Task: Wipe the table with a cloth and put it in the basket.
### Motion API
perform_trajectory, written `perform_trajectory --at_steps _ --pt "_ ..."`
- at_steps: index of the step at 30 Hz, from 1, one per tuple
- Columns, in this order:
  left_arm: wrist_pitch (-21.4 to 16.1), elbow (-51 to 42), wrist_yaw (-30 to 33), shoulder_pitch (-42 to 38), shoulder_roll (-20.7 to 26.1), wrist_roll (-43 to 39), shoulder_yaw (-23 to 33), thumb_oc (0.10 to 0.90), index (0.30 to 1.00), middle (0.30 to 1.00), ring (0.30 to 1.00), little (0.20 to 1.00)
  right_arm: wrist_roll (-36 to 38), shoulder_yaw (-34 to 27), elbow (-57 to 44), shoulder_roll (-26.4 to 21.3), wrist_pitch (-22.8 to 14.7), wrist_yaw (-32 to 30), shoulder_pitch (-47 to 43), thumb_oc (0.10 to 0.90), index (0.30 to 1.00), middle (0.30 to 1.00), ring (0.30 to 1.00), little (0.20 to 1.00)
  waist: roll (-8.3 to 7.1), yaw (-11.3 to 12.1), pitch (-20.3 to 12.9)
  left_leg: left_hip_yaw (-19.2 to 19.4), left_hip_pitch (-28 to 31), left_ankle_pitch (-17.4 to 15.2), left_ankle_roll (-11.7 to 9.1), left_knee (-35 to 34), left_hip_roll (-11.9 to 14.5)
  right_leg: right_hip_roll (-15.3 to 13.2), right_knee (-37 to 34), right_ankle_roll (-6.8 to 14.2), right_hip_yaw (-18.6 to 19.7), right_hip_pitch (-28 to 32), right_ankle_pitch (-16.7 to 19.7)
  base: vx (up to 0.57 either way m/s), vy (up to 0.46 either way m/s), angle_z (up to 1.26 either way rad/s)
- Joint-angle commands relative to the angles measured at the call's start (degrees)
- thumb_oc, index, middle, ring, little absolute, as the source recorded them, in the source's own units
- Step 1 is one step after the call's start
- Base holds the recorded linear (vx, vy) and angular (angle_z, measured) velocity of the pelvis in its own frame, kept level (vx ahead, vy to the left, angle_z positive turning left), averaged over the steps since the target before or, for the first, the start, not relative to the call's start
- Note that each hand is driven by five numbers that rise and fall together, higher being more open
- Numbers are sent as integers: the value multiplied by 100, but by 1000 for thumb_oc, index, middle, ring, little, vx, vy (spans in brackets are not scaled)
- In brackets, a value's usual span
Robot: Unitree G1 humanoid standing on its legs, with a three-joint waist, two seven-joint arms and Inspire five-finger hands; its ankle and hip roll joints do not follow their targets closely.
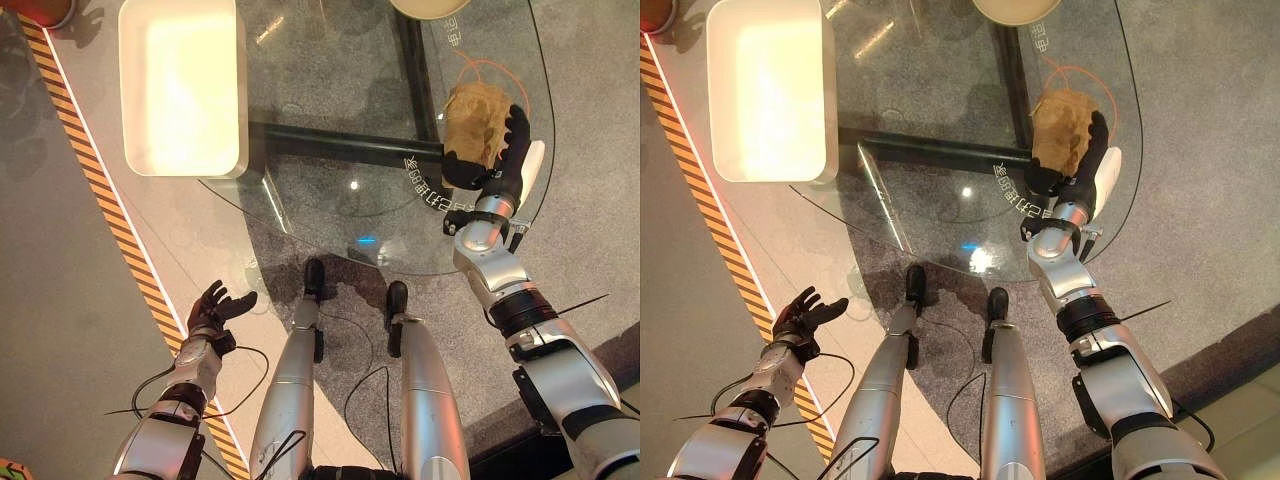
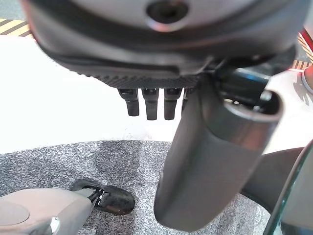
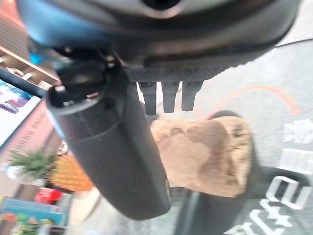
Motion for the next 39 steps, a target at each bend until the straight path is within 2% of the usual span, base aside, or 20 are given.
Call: perform_trajectory --at_steps 1,16,39 --pt "-251 213 65 200 -4 -73 -119 800 900 900 900 900 167 103 -24 -163 -175 -88 -563 800 900 900 900 900 181 -76 -89 85 60 -945 170 819 -151 -307 -1244 150 -192 394 579 0 0 0" --pt "-133 102 173 145 -41 -58 -238 800 900 900 900 900 225 209 426 -138 228 -117 -836 800 900 900 900 900 247 -36 -89 101 70 -923 190 806 -178 -309 -1215 150 -199 361 612 1 0 0" --pt "-40 122 118 48 -27 -30 -372 800 900 900 900 900 75 453 1193 -159 552 -210 -1334 800 900 900 900 900 291 93 -89 58 70 -909 215 829 -214 -332 -1168 174 -254 353 645 0 0 0"
